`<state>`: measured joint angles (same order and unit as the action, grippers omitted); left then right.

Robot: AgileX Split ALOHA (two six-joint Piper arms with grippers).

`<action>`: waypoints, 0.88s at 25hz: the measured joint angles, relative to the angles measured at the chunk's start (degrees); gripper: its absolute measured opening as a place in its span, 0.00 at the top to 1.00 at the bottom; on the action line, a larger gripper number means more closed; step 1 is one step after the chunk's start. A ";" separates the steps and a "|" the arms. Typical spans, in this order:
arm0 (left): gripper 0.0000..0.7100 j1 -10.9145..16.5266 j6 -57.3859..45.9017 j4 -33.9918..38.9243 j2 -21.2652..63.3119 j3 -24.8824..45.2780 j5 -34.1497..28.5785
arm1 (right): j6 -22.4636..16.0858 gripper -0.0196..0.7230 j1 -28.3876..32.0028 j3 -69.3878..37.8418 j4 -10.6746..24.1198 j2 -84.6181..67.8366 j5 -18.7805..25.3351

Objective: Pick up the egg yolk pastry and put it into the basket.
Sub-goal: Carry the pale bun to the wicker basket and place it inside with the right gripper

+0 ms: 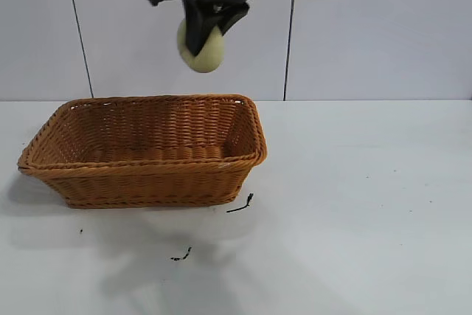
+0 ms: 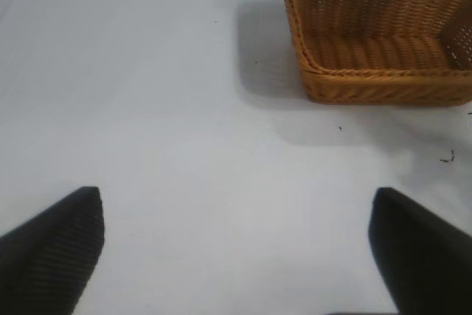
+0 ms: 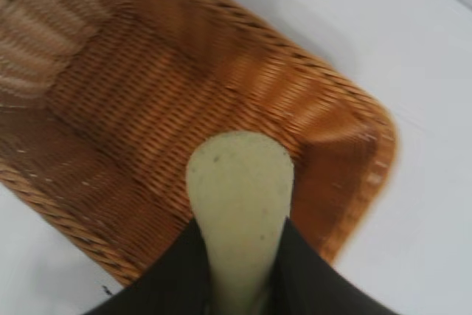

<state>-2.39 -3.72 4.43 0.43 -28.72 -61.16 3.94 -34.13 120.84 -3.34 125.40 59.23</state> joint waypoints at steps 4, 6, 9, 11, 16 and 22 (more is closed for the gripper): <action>0.02 0.00 0.00 0.00 0.00 0.00 0.00 | -0.05 0.84 -2.60 0.18 0.02 4.22 -3.27; 0.02 0.00 0.00 0.00 0.00 0.00 0.00 | -0.05 0.84 -2.71 0.18 0.39 6.69 -4.86; 0.02 0.00 0.00 0.00 0.00 0.00 0.00 | -0.05 0.84 -2.71 0.18 1.70 9.85 -6.99; 0.02 0.00 0.00 0.00 0.00 0.00 0.00 | -0.35 0.84 -2.71 0.18 2.39 11.82 -8.35; 0.02 0.00 0.00 0.00 0.00 0.00 0.00 | -2.16 0.83 -2.71 0.18 2.63 14.17 -9.04; 0.02 0.00 0.00 0.00 0.00 0.00 0.00 | -2.39 0.19 -2.71 3.58 2.57 14.17 -6.19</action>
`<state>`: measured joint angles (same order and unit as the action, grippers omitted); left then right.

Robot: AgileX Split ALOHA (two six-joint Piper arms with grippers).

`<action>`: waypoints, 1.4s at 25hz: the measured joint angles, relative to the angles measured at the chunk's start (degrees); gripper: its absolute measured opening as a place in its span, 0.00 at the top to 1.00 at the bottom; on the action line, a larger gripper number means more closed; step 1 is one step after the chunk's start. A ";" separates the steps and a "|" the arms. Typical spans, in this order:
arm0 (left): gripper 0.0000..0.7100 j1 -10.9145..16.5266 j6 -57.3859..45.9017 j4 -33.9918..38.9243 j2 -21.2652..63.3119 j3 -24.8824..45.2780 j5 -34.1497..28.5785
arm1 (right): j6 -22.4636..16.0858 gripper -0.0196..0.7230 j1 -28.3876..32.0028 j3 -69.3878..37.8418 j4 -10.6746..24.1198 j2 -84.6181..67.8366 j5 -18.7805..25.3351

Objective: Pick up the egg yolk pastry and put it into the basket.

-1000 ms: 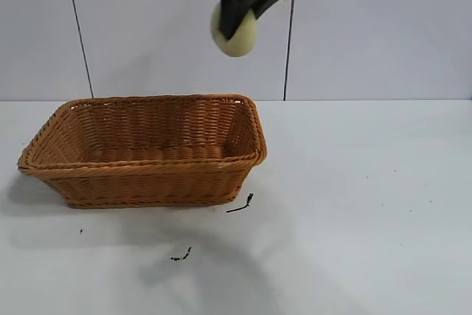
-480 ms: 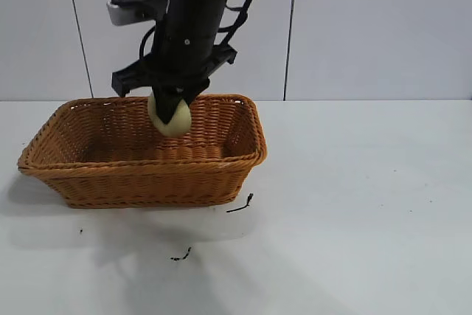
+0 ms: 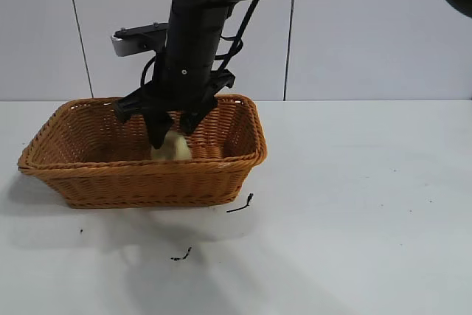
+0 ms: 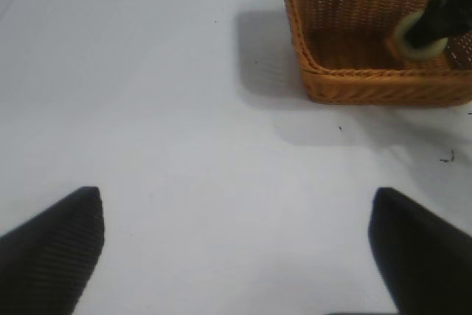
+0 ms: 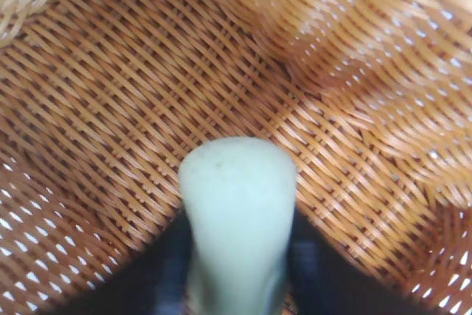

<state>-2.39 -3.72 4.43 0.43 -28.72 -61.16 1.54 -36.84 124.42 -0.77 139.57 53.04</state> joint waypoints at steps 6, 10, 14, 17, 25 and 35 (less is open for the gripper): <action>0.02 0.00 0.00 0.00 0.00 0.00 0.00 | -0.43 0.05 0.29 11.58 1.47 0.02 8.68; 0.02 0.00 0.00 0.00 0.00 0.00 0.00 | -1.54 0.04 2.09 17.03 1.53 -0.23 10.80; 0.02 0.00 0.00 0.00 0.00 0.00 0.00 | -1.54 0.04 6.60 17.92 1.58 -0.23 12.10; 0.02 0.00 0.00 0.00 0.00 0.00 0.00 | -1.03 0.04 11.53 17.92 1.58 -0.23 13.54; 0.02 0.00 0.00 0.00 0.00 0.00 0.00 | 0.49 0.04 27.81 17.92 1.34 -0.23 15.17; 0.02 0.00 0.00 0.00 0.00 0.00 0.00 | 0.66 0.04 35.94 17.92 0.47 -0.23 16.45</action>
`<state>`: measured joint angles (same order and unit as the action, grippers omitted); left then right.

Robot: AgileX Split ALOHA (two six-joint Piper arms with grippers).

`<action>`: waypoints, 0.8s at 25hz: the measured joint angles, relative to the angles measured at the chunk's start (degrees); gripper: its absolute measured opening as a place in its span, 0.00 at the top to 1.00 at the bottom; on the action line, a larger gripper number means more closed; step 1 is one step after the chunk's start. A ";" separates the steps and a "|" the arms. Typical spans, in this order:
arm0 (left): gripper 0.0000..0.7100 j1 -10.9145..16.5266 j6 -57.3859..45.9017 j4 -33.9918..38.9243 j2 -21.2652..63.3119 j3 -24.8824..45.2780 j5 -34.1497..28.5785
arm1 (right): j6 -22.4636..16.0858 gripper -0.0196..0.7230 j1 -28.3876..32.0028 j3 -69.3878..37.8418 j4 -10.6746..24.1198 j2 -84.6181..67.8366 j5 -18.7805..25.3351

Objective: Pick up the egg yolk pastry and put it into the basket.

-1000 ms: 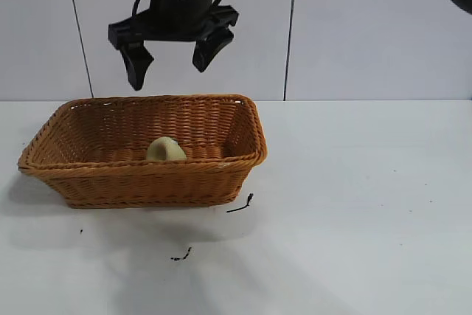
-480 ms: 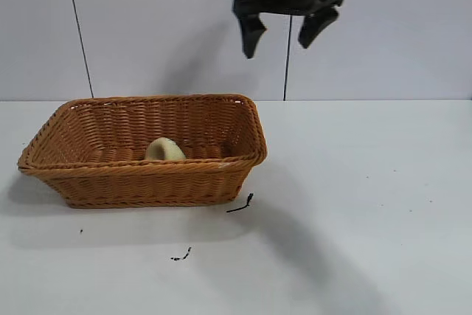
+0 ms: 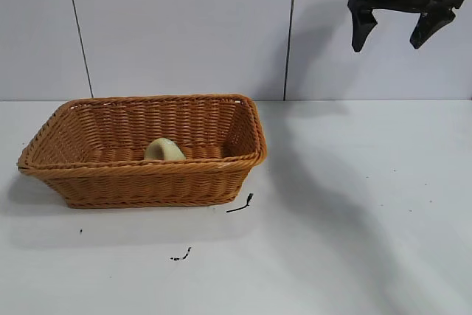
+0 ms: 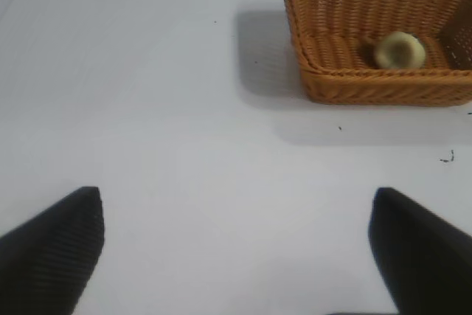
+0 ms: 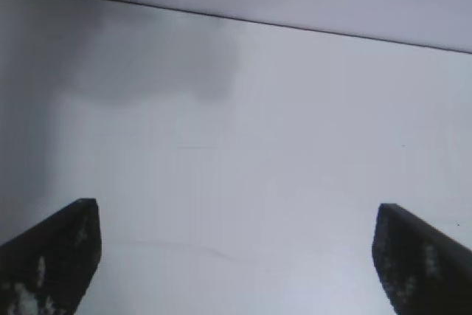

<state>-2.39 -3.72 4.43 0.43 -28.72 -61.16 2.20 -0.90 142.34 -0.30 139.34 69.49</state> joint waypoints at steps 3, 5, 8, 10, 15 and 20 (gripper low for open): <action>0.02 0.00 0.00 0.00 0.00 0.00 0.00 | 0.00 0.04 -0.26 -0.27 -0.46 -0.26 0.00; 0.02 0.00 0.00 0.00 0.00 0.00 0.00 | 0.00 0.04 -0.34 -2.74 -0.69 -2.09 0.00; 0.02 0.00 0.00 0.00 0.00 0.00 0.00 | 0.00 0.04 -0.34 -8.81 -0.64 -7.07 0.00; 0.02 0.00 0.00 0.00 0.00 0.00 0.00 | 0.00 0.04 -0.34 -14.52 -0.64 -12.35 -0.07; 0.02 0.00 0.00 0.00 0.00 0.00 0.00 | 0.00 0.04 -0.34 -31.73 -0.64 -27.87 -0.16; 0.02 0.00 0.00 0.00 0.00 0.00 0.00 | 0.00 0.04 -0.34 -49.30 -0.60 -44.87 -0.13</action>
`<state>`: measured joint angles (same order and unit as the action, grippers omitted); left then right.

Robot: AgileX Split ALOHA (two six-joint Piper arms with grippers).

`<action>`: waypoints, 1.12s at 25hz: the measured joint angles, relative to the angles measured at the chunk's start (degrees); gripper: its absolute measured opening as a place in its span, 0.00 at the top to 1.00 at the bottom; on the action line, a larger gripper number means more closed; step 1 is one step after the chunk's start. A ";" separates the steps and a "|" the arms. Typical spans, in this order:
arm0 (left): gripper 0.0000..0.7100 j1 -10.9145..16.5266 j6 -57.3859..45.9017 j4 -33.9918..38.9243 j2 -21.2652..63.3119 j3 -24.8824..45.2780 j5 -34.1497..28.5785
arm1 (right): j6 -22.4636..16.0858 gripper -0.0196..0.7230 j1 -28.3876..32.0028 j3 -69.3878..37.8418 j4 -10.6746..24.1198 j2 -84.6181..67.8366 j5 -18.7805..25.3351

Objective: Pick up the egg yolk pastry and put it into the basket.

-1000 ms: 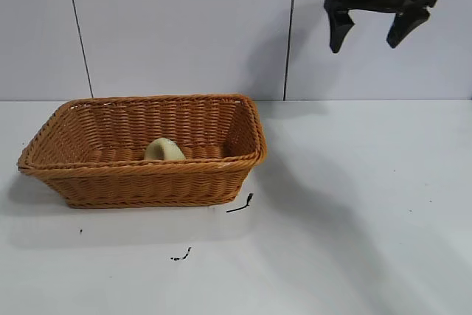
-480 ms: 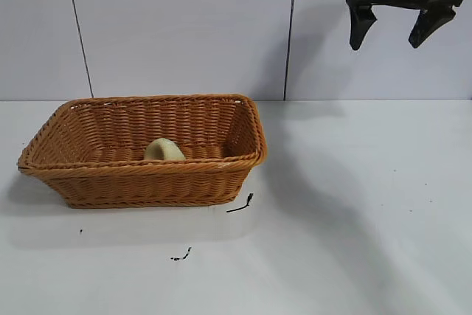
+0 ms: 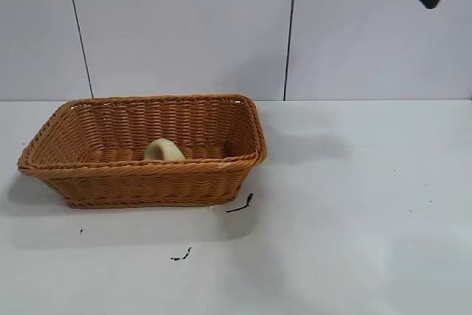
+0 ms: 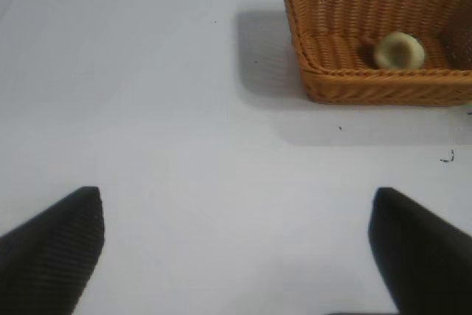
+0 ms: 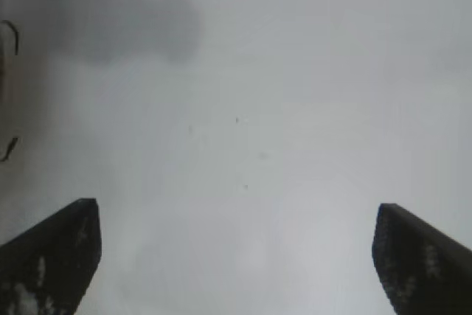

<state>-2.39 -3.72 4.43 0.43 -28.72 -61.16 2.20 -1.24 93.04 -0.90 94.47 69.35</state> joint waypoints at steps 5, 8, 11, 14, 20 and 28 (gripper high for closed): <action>0.02 0.00 0.00 0.00 0.00 0.00 0.00 | 0.00 0.04 0.00 -19.65 0.14 -17.25 0.11; 0.02 0.00 0.00 0.00 0.00 0.00 0.00 | 0.00 0.04 0.00 -30.49 0.14 -27.27 0.06; 0.02 0.00 0.00 0.00 0.00 0.00 0.00 | 0.24 0.04 0.00 -40.22 0.14 -36.31 -1.51; 0.02 0.00 0.00 0.00 0.00 0.00 0.00 | 1.49 0.04 0.00 -49.82 0.14 -47.00 -4.76; 0.02 0.00 0.00 0.00 0.00 0.00 0.00 | 2.80 0.04 0.00 -62.86 0.08 -70.76 -8.14; 0.02 0.00 0.00 0.00 0.00 0.00 0.00 | 2.80 0.04 0.00 -64.36 -0.29 -89.26 -10.59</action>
<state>-2.39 -3.72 4.43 0.43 -28.72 -61.16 5.00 -1.24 28.68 -1.19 5.20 58.77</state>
